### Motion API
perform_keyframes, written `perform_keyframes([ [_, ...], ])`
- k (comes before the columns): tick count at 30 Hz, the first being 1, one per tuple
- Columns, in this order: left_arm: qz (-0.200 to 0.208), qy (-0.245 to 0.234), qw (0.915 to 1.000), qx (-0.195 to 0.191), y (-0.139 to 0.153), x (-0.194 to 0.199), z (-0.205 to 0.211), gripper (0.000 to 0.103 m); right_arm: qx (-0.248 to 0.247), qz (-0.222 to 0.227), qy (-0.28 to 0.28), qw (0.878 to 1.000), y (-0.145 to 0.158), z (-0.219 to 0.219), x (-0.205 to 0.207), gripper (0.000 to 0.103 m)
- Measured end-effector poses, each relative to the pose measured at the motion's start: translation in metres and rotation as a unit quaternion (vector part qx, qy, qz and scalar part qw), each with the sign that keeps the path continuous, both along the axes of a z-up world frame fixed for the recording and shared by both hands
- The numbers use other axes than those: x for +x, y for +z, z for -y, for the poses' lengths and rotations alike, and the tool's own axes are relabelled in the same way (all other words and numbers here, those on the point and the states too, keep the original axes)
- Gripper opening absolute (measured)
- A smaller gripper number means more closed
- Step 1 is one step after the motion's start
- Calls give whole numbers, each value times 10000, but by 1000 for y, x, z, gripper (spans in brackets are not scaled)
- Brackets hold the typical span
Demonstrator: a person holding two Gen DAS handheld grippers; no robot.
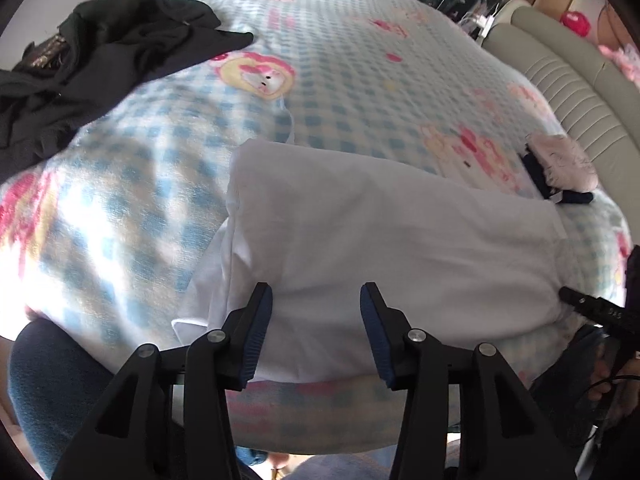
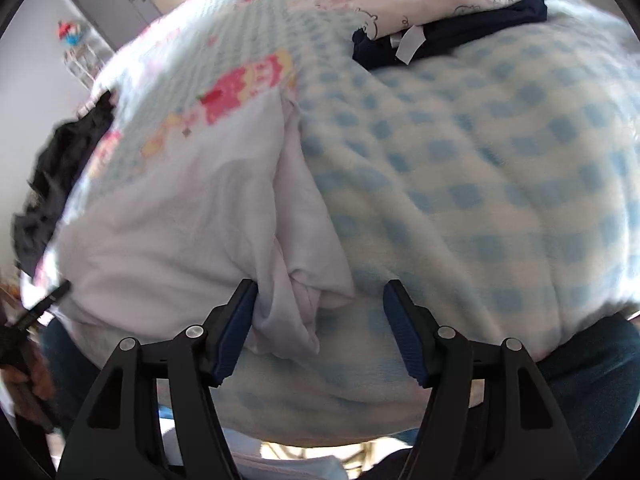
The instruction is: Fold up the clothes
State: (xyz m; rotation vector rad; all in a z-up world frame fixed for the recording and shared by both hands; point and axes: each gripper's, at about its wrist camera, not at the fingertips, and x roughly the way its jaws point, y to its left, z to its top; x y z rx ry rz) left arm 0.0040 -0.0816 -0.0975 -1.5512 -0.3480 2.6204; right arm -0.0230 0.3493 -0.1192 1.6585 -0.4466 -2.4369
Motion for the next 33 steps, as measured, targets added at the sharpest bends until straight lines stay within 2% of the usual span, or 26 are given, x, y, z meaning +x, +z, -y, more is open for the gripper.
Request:
perform_keyframes([
  [2,-26,-47,9999,119,1,1,-1,48,-289,156,266,9991,-8,6,-6,69],
  [4,-13,-148,9998,88,0,2,-8,48,-223,186,302,9991,-12,10,-10,69],
  [5,-8,-204,9997,117,-1,3,-11,48,-165,191,301,9992,-14,12,-12,65],
  [7,-1,-336,9991,256,1,4,-16,48,-179,67,267,9995,-6,16,-12,47],
  [9,14,-516,9979,404,4,2,-22,48,-214,-78,227,9995,4,20,-12,22],
  [10,76,-637,9969,464,4,0,-25,49,-183,-205,281,9992,11,26,-12,20],
  [13,331,-851,9948,441,3,-8,-34,50,229,-818,862,9927,35,64,-10,19],
  [15,268,-803,9934,780,6,-11,-32,50,334,-973,1322,9859,41,93,-10,19],
  [20,-31,-793,9785,1906,21,-15,-25,54,-2,-1051,1950,9752,45,142,-7,19],
  [22,-90,-1017,9719,2121,26,-22,-35,59,-278,-1041,2197,9696,43,156,-4,19],
  [25,-153,-1414,9610,2374,34,-33,-53,65,-368,-869,2392,9664,29,177,-3,19],
  [29,-20,-1664,9660,1977,30,-48,-81,65,-544,-580,2358,9686,15,180,1,19],
  [31,-4,-1536,9723,1760,26,-51,-87,52,-552,-533,2343,9691,13,181,0,21],
  [32,-9,-1442,9755,1660,24,-53,-85,39,-541,-513,2336,9695,14,179,0,22],
  [33,-24,-1299,9784,1608,23,-53,-79,39,-542,-496,2314,9701,16,176,0,24],
])
